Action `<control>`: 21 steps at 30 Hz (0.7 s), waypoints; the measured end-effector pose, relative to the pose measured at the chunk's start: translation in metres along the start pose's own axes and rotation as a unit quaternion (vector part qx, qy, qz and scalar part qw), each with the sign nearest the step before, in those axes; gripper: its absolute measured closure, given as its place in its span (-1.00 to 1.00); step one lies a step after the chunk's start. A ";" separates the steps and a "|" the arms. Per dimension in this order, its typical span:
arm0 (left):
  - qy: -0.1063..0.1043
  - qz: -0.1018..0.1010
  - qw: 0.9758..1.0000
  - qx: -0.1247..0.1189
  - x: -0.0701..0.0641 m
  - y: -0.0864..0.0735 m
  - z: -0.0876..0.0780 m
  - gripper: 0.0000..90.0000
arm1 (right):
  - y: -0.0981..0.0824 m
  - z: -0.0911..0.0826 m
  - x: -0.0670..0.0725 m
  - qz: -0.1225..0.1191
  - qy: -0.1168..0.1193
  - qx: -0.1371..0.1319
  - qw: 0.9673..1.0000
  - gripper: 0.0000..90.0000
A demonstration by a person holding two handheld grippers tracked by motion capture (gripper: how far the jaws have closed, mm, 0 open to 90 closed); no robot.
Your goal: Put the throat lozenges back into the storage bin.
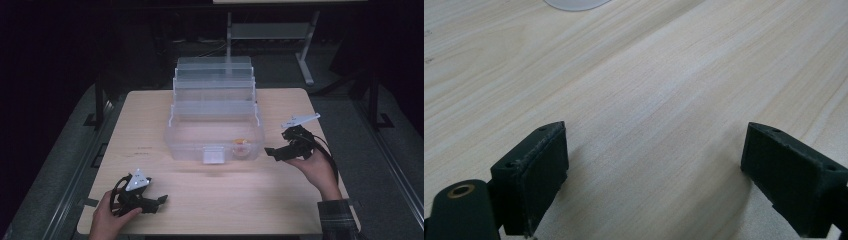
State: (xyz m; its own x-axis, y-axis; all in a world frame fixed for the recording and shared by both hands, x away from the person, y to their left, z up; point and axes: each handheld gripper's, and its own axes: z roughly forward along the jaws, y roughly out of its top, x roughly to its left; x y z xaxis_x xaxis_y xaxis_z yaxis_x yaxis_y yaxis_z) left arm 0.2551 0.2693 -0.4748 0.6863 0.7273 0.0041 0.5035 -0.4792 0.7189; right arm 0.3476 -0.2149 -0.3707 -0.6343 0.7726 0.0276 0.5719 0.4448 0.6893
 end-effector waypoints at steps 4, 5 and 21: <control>0.000 0.000 1.000 0.000 0.000 0.000 0.000 -0.76 | -0.009 -0.002 -0.001 0.005 -0.004 -0.003 1.000 -0.75; 0.000 0.000 1.000 0.000 0.000 0.000 0.000 -0.76 | -0.011 -0.002 -0.001 0.005 -0.005 -0.003 1.000 -0.76; 0.000 0.000 1.000 0.000 0.000 0.000 0.000 -0.76 | -0.050 -0.008 -0.006 0.026 -0.027 -0.013 0.999 -0.86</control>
State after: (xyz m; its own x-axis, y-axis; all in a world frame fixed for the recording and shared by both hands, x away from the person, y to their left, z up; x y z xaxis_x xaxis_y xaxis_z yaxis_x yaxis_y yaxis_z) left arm 0.2550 0.2693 -0.4747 0.6862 0.7274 0.0037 0.5040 -0.4790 0.7187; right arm 0.3186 -0.2460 -0.3997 -0.5745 0.8181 0.0252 0.5897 0.3924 0.7059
